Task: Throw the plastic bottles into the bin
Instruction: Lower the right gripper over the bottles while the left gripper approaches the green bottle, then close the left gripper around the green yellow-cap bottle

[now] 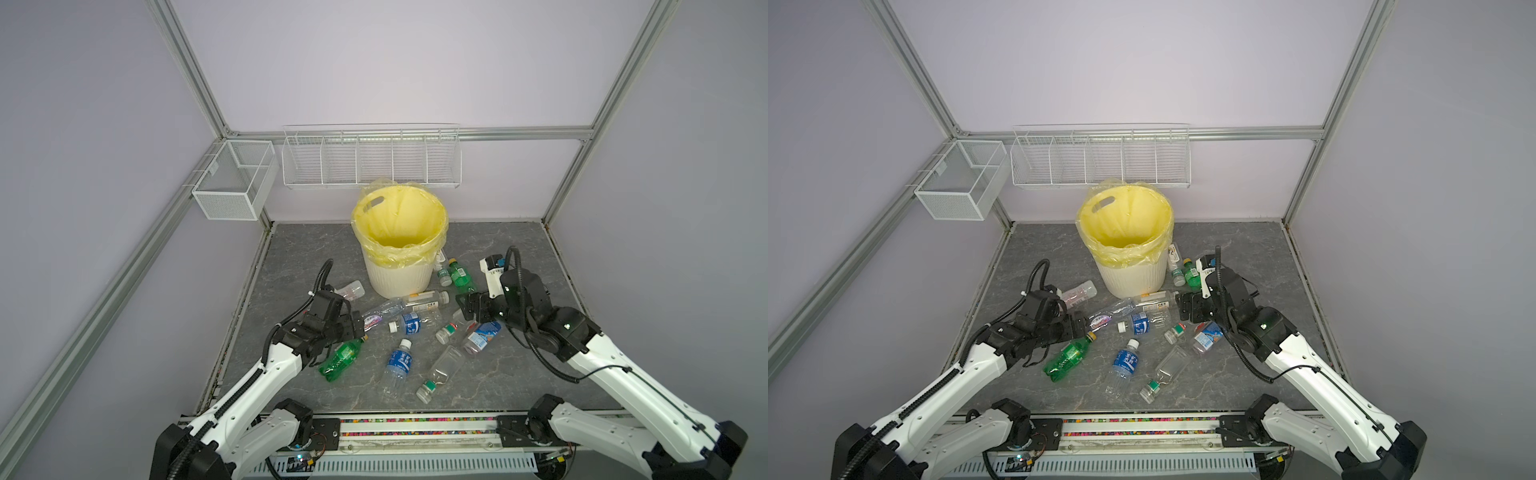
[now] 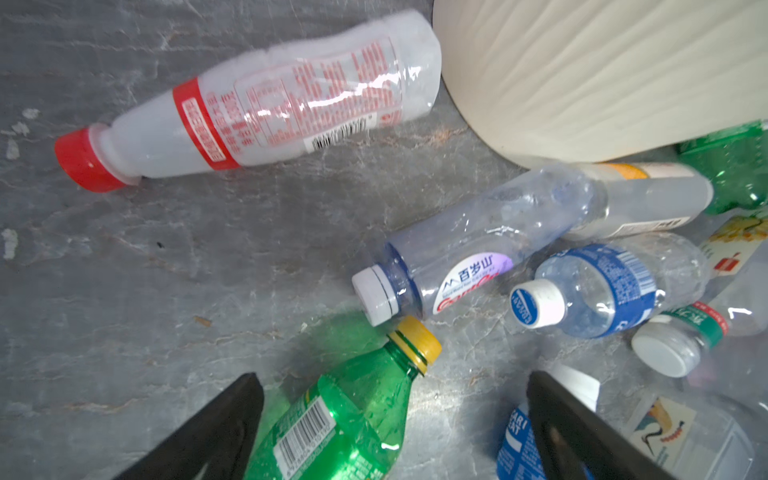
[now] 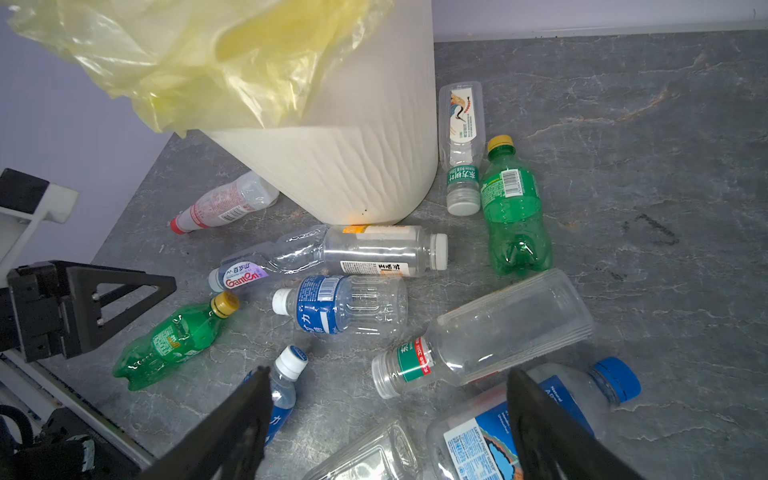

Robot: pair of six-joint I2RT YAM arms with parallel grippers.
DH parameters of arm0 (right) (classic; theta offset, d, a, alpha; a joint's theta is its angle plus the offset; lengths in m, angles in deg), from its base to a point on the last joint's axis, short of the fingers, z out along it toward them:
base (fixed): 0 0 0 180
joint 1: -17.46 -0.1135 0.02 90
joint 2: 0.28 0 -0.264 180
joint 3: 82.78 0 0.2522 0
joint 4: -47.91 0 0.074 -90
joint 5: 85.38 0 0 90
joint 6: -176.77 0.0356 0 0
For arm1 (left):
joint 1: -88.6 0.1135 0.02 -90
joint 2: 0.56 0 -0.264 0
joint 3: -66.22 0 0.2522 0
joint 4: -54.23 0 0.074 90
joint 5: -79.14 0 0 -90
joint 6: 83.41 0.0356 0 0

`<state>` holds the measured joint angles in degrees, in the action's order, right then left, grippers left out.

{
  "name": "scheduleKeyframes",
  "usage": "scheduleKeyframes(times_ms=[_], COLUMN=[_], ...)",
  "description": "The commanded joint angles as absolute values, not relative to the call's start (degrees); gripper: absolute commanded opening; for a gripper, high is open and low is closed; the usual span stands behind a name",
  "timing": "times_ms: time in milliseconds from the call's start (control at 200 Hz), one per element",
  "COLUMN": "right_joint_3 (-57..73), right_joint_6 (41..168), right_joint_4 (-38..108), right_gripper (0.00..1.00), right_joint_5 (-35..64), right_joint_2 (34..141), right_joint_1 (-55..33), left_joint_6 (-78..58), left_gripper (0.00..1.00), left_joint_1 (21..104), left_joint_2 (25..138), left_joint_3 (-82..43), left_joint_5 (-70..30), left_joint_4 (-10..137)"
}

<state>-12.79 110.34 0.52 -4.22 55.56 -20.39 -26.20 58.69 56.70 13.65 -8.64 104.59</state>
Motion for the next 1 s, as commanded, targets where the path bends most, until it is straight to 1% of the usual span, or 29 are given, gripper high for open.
scheduleKeyframes(times_ms=[0, 100, 180, 485, 685, 835, 995], right_joint_3=[-14.4, -15.4, -16.4, -18.3, -18.3, -18.3, -18.3], right_joint_6=[111.5, 111.4, 111.4, 111.6, 111.6, 111.6, 111.5], right_joint_4=[0.8, 0.6, 0.8, 2.1, 2.7, 2.7, 2.7], right_gripper=[0.89, 0.89, 0.88, 0.88, 0.88, 0.88, 0.88], right_joint_5=[-3.0, -3.6, -4.0, -3.8, -3.9, -3.8, -3.8], right_joint_2=[54.2, 53.3, 52.6, 52.3, 52.9, 53.3, 54.0], right_joint_1=[-20.1, -20.1, -20.0, -20.1, -19.9, -20.0, -19.8], left_joint_6=[-29.5, -31.6, -33.1, -38.4, -39.0, -38.4, -38.5], left_gripper=[0.99, 0.99, 0.99, 0.99, 0.99, 0.99, 1.0], left_joint_1=[55.8, 51.2, 49.1, 46.3, 44.4, 44.2, 44.0], left_joint_2=[57.4, 57.2, 56.7, 53.8, 56.1, 58.6, 59.5], left_joint_3=[12.1, 12.3, 12.7, 18.4, 20.5, 20.1, 22.5], left_joint_5=[-5.4, -1.3, 1.0, 4.1, 5.2, 4.4, 2.4], left_joint_4=[109.7, 112.5, 114.3, 114.6, 113.2, 113.8, 110.3])
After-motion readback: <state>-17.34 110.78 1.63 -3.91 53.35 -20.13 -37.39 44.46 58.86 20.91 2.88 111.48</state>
